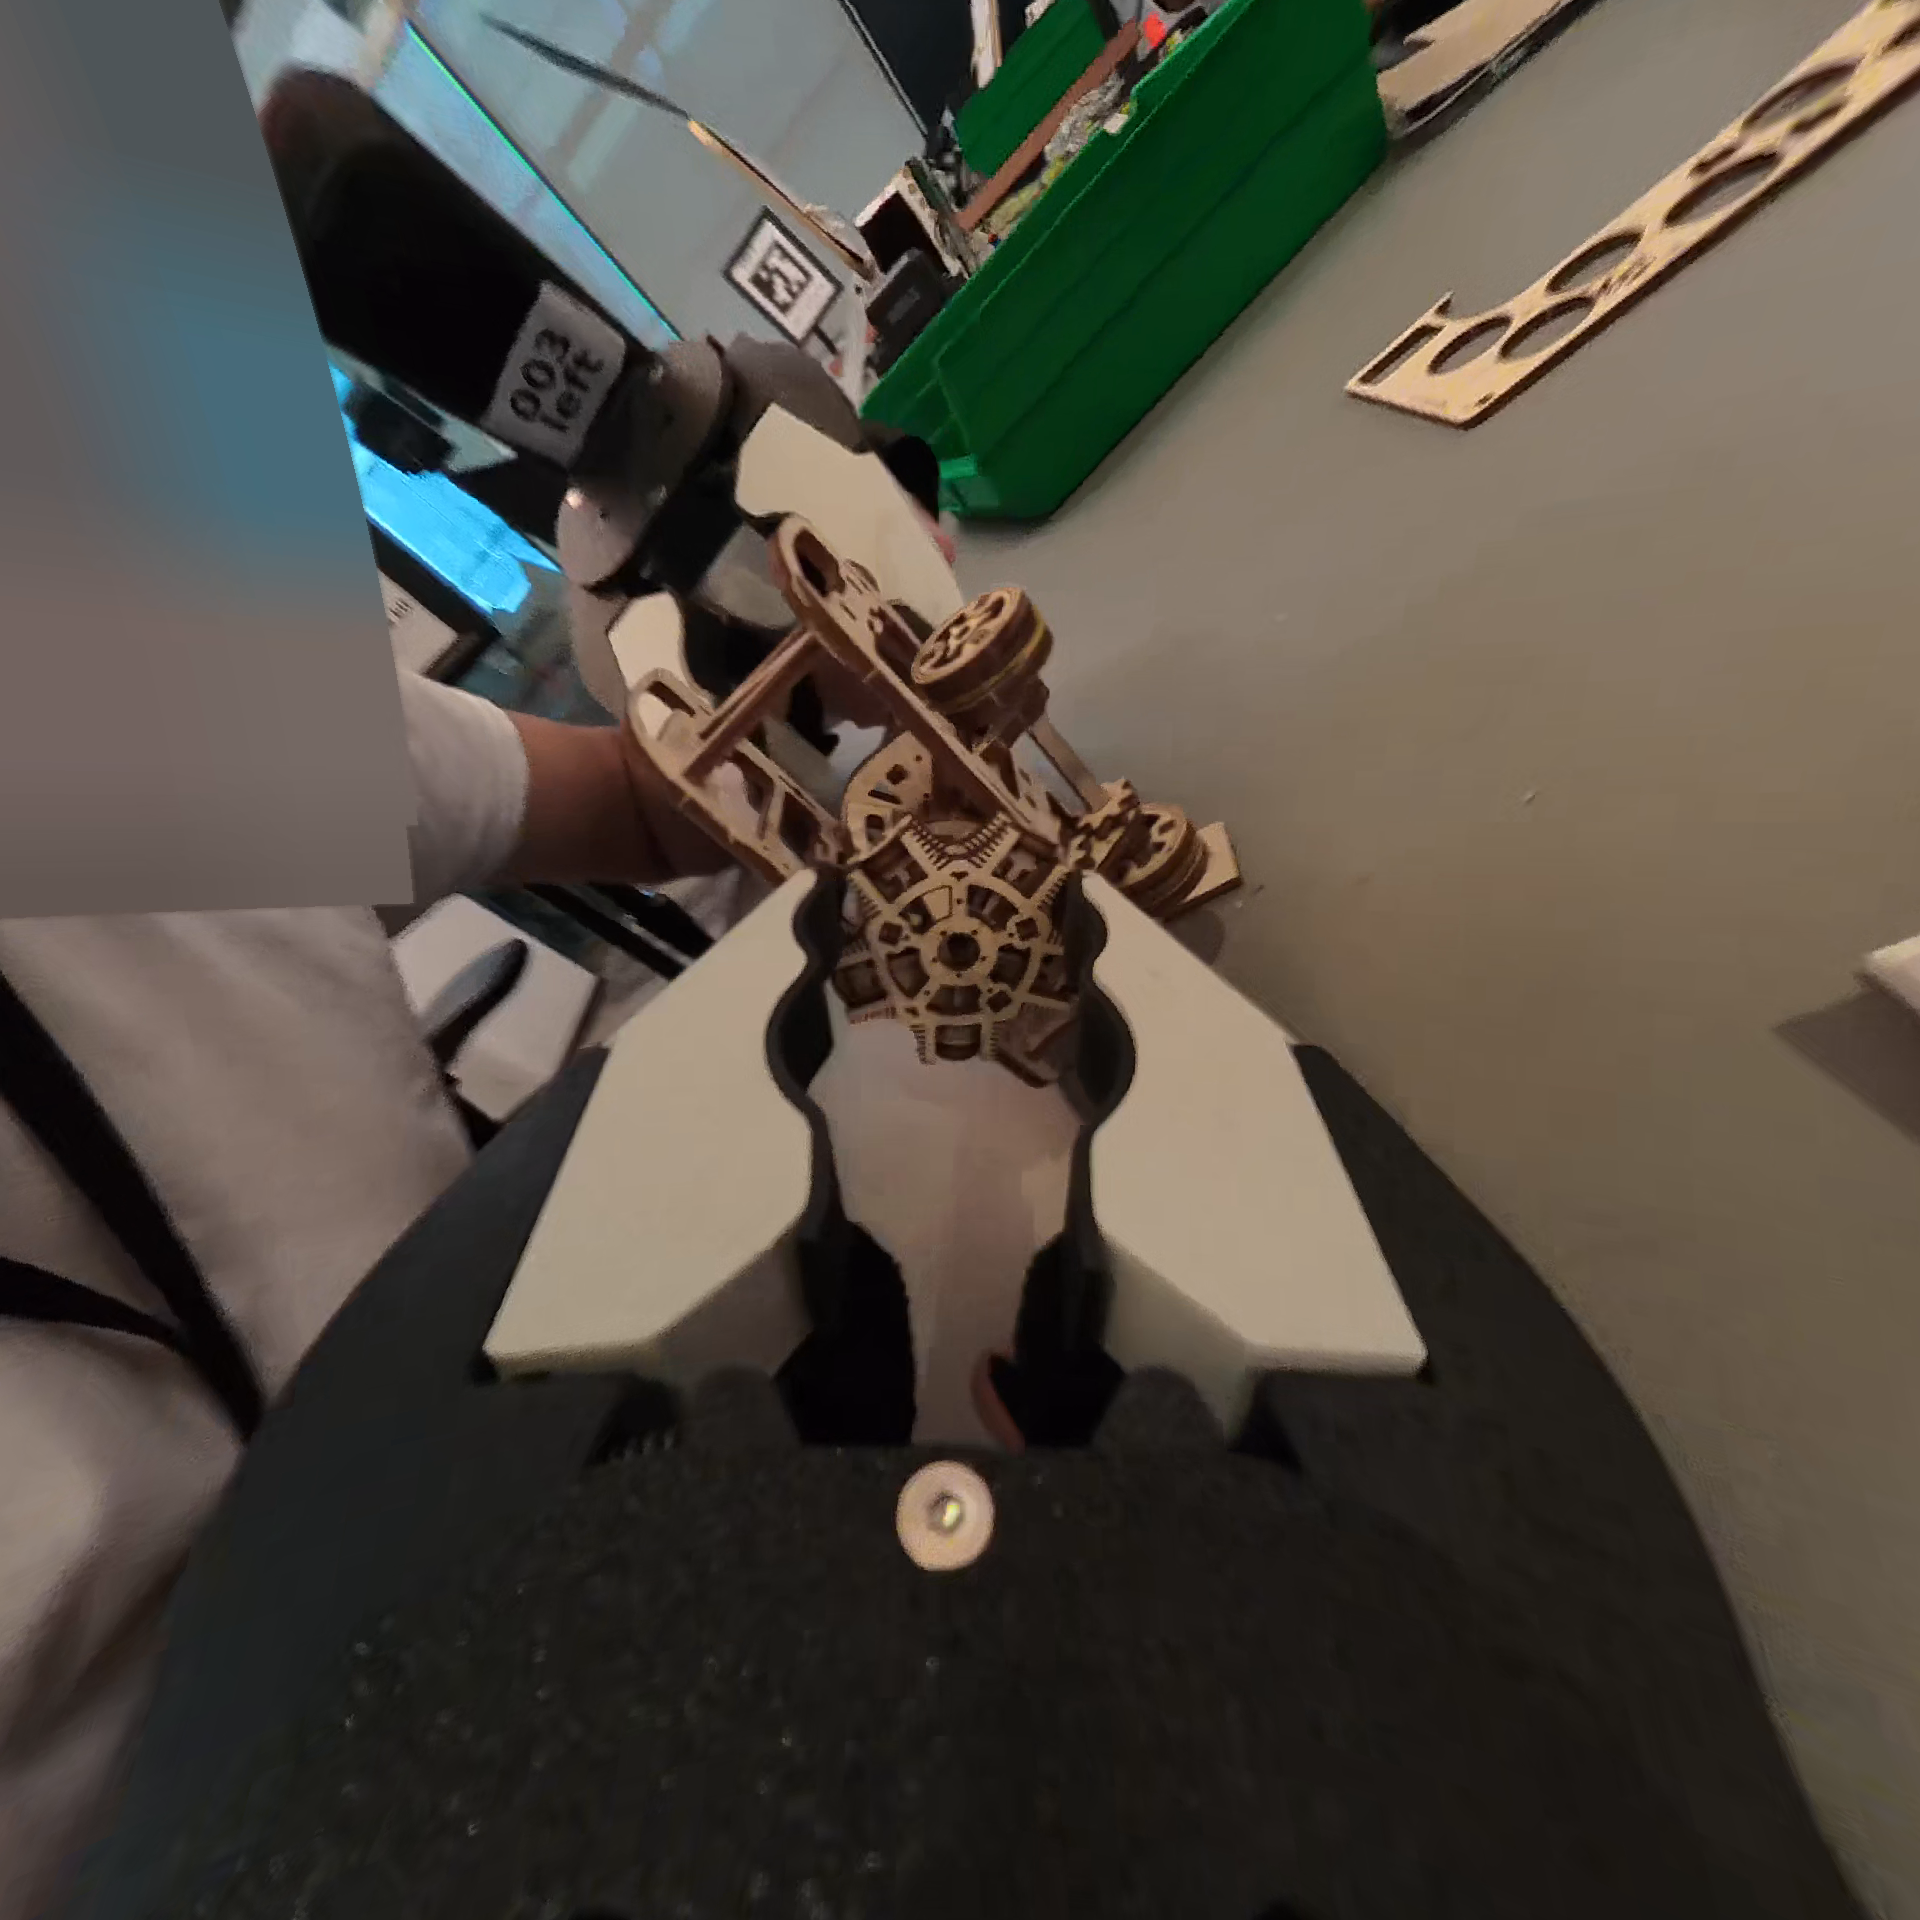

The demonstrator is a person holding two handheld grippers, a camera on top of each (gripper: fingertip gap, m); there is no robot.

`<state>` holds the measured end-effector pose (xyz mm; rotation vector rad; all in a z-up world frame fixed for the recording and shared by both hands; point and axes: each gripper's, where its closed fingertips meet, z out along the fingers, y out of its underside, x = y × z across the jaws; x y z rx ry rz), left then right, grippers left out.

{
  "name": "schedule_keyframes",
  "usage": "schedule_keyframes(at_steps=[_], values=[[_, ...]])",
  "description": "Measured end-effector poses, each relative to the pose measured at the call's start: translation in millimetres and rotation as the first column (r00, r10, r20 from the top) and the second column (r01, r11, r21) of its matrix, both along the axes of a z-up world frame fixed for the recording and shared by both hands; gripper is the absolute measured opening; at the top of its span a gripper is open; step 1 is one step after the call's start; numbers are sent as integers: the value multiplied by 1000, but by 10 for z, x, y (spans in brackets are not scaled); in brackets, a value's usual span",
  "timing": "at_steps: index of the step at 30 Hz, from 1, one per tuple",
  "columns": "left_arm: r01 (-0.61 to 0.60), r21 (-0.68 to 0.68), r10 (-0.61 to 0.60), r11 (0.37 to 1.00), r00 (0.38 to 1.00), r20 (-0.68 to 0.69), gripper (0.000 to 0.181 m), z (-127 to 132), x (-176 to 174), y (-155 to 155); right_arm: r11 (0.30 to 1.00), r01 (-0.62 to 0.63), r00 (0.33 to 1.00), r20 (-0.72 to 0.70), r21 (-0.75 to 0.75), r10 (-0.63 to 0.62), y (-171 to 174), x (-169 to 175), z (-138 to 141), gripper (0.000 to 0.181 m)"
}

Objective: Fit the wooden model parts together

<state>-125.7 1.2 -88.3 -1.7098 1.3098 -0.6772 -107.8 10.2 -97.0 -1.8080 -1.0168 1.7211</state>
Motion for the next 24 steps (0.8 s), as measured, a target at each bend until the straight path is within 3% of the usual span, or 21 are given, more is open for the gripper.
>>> schedule_keyframes(at_steps=[3, 14, 20, 24], values=[[-16, 10, 16, 1000, 1000, 4, 49, -4, -24, 3, 999, -8, 999, -53, -42, 5, -9, 9, 52, 45], [-14, 16, 14, 1000, 999, 31, 48, -1, -29, 1, 990, 14, 1000, 7, 138, -15, 83, 123, 22, 53], [-8, 65, 7, 998, 1000, 15, 48, 6, -8, -28, 987, -119, 991, 48, -109, 125, -114, 108, -77, 46], [-9, 61, 7, 998, 1000, 25, 49, 8, -7, -28, 970, -126, 992, 1, -207, 129, -94, 96, -57, 46]])
